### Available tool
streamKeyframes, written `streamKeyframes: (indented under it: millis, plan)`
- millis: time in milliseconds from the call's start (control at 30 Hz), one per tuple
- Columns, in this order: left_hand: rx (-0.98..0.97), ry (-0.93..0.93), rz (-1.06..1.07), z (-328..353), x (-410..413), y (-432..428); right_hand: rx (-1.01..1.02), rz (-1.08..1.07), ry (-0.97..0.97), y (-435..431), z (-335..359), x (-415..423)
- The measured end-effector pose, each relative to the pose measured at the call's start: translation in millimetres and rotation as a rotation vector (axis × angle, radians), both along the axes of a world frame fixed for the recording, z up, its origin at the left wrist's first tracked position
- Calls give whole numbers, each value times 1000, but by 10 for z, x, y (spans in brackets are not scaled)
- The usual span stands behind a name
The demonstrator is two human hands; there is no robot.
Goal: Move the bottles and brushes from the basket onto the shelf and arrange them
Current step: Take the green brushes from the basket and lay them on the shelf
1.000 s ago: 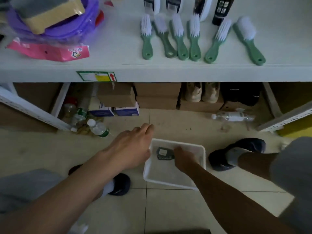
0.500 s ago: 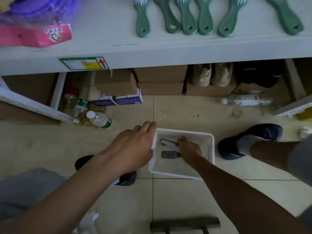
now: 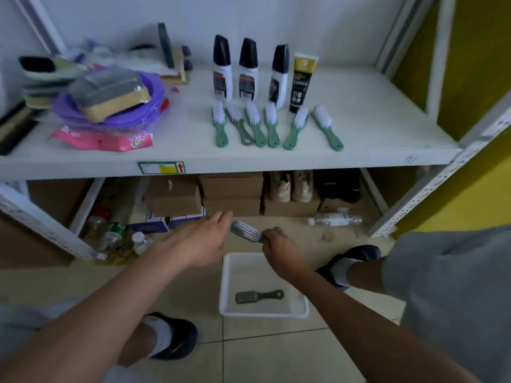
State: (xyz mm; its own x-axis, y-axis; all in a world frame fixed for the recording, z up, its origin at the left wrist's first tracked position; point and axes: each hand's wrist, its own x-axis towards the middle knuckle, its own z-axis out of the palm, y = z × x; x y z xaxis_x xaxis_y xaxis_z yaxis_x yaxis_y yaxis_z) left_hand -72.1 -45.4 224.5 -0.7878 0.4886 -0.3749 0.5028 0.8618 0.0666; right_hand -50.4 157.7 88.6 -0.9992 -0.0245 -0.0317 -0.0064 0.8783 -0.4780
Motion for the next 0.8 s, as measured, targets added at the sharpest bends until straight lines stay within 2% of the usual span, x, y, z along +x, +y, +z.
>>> streamKeyframes:
  millis: [200,333,367,433,600,700,800]
  plan:
    - [176,228,65,309,-62,-63,-138,14,88,-67,1067,-275]
    - [294,440,272,527,-148,-214,-268,-27,59,-328,1683,-662]
    - [325,482,332,567,-186,-270,-334,-47,24,-424,1790,-791]
    - [345,525,402,601,-259,-389,-589,-104,-79,-617,1991,-1038]
    - [371,570,392,594,-338,-550,-1242,-188,-342,-1174,2308,-1572]
    - [430,542,391,602,-342,-592,-1256,-256,-328,-1355,2278,-1837]
    - [408,561,416,566,-382,-661,-1328,-316,-303,-1389,2179,-1905]
